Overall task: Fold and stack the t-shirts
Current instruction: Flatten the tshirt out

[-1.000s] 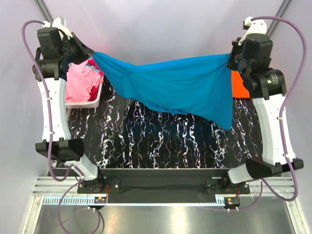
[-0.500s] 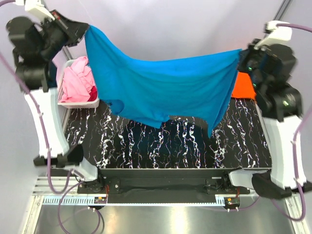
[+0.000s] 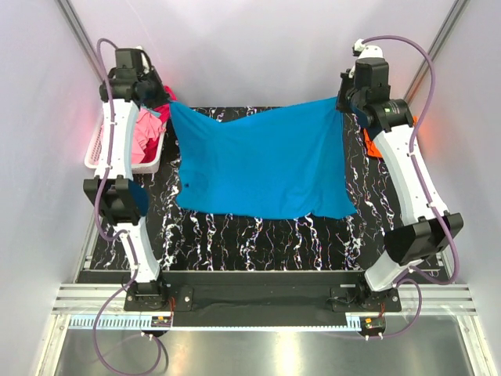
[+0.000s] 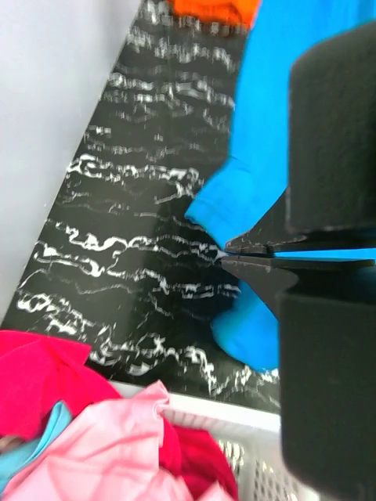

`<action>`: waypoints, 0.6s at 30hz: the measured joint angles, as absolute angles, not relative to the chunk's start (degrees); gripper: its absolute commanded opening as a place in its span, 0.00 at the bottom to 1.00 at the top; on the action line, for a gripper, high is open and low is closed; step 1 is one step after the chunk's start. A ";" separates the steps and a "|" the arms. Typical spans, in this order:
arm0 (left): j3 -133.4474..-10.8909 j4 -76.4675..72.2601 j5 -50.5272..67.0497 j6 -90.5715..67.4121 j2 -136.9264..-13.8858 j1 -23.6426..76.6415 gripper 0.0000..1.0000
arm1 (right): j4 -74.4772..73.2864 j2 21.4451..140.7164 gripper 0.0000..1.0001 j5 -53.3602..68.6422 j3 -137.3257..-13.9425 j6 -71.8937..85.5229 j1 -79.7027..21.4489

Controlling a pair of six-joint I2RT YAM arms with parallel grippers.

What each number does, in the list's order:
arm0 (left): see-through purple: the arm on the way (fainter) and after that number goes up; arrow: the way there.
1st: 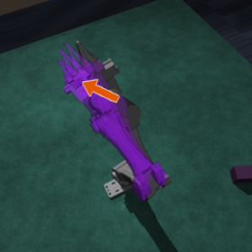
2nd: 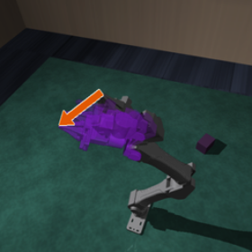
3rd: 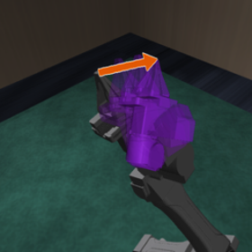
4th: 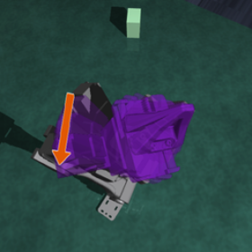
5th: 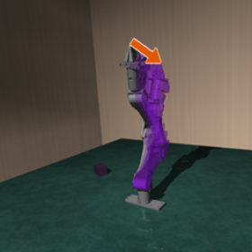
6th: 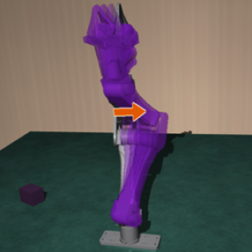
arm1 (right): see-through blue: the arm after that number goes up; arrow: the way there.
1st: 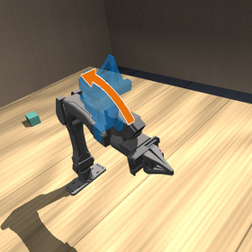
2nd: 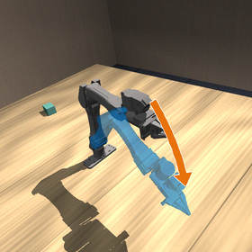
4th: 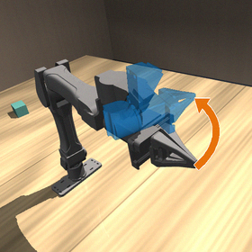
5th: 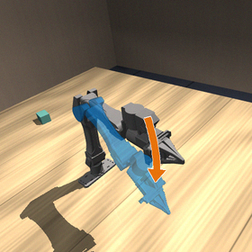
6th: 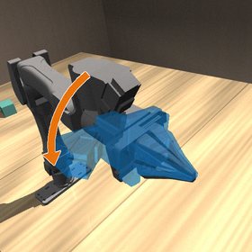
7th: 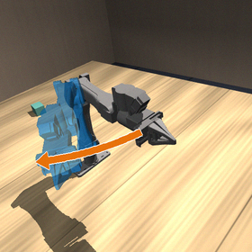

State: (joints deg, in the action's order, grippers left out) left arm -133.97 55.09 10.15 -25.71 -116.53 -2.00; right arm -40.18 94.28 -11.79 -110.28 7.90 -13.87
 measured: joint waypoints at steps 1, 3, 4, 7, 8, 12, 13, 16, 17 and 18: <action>-133.97 55.33 7.97 -24.80 -115.83 -0.84 0.00 | -40.10 93.84 0.00 -11.35 -110.28 7.99 -13.85; -133.80 55.86 3.55 -23.18 -113.86 1.26 0.00 | -39.99 92.88 0.00 -10.94 -110.04 8.16 -13.82; -133.56 56.21 1.28 -22.33 -112.55 2.55 0.00 | -39.64 91.98 0.00 -10.83 -109.40 8.27 -13.82; -132.16 56.84 -5.32 -20.49 -108.22 5.93 0.00 | -39.18 89.30 0.00 -10.83 -107.04 8.64 -13.82; -131.46 57.10 -7.51 -19.97 -106.59 7.16 0.00 | -39.09 88.33 0.00 -10.85 -106.15 8.84 -13.82; -128.70 58.39 -15.59 -19.81 -101.21 10.17 0.00 | -38.33 85.60 0.00 -11.44 -102.94 9.56 -13.82; -127.02 58.92 -17.56 -20.08 -99.74 10.52 0.00 | -38.17 85.25 0.00 -11.77 -102.24 9.87 -13.82; -121.45 60.90 -22.13 -22.11 -96.16 10.85 0.00 | -37.82 85.06 0.00 -13.30 -100.40 10.94 -13.80; -119.98 62.26 -23.42 -22.98 -95.46 10.85 0.00 | -37.82 85.14 0.00 -13.89 -99.85 11.38 -13.76; -119.11 63.70 -24.69 -23.94 -95.20 10.87 0.00 | -37.82 85.21 0.00 -14.06 -99.42 11.77 -13.72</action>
